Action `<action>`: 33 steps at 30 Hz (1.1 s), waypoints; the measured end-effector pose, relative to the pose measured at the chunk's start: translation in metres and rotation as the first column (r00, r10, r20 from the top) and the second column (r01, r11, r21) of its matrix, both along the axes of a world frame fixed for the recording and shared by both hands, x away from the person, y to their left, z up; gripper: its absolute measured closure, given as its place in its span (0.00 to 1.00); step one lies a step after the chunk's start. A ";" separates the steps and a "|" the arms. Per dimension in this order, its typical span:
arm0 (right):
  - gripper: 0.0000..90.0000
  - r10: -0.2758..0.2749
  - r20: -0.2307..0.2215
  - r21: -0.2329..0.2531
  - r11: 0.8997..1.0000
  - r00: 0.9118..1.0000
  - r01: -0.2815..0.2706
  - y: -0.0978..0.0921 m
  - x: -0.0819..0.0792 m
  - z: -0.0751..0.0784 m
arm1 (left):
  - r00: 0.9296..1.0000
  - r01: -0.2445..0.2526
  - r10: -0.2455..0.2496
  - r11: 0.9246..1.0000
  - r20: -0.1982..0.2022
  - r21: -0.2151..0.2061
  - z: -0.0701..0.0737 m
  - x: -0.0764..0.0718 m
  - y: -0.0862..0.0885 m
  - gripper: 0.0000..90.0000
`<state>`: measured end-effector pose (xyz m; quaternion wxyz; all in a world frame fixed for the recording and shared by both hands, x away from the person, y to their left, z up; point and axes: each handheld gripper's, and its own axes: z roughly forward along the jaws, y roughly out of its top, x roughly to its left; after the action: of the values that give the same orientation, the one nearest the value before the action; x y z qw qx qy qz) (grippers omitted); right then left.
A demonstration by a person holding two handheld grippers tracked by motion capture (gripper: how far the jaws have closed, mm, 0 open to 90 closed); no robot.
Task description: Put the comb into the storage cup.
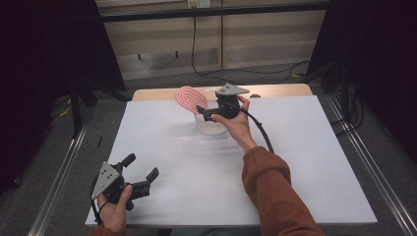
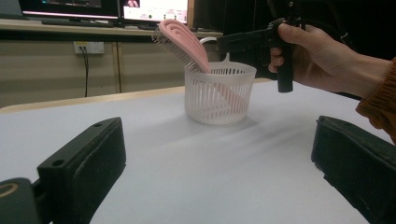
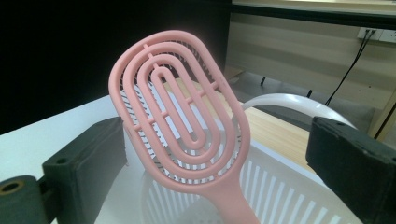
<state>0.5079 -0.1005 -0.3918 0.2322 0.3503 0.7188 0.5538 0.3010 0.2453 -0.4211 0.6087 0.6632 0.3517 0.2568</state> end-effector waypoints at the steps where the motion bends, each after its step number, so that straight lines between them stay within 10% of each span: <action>1: 0.05 -0.001 0.003 -0.001 1.000 1.000 0.001 -0.001 -0.001 0.001 | 1.000 -0.001 0.001 1.000 -0.001 0.000 0.000 0.000 0.000 0.03; 33: 0.03 -0.088 0.071 -0.004 0.996 0.994 0.088 -0.033 -0.029 0.014 | 0.999 -0.031 0.031 0.999 0.013 0.014 0.001 0.002 0.001 0.03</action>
<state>0.4793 -0.1340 -0.3779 0.2829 0.3609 0.6960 0.5525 0.3031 0.2460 -0.4204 0.6021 0.6603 0.3564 0.2730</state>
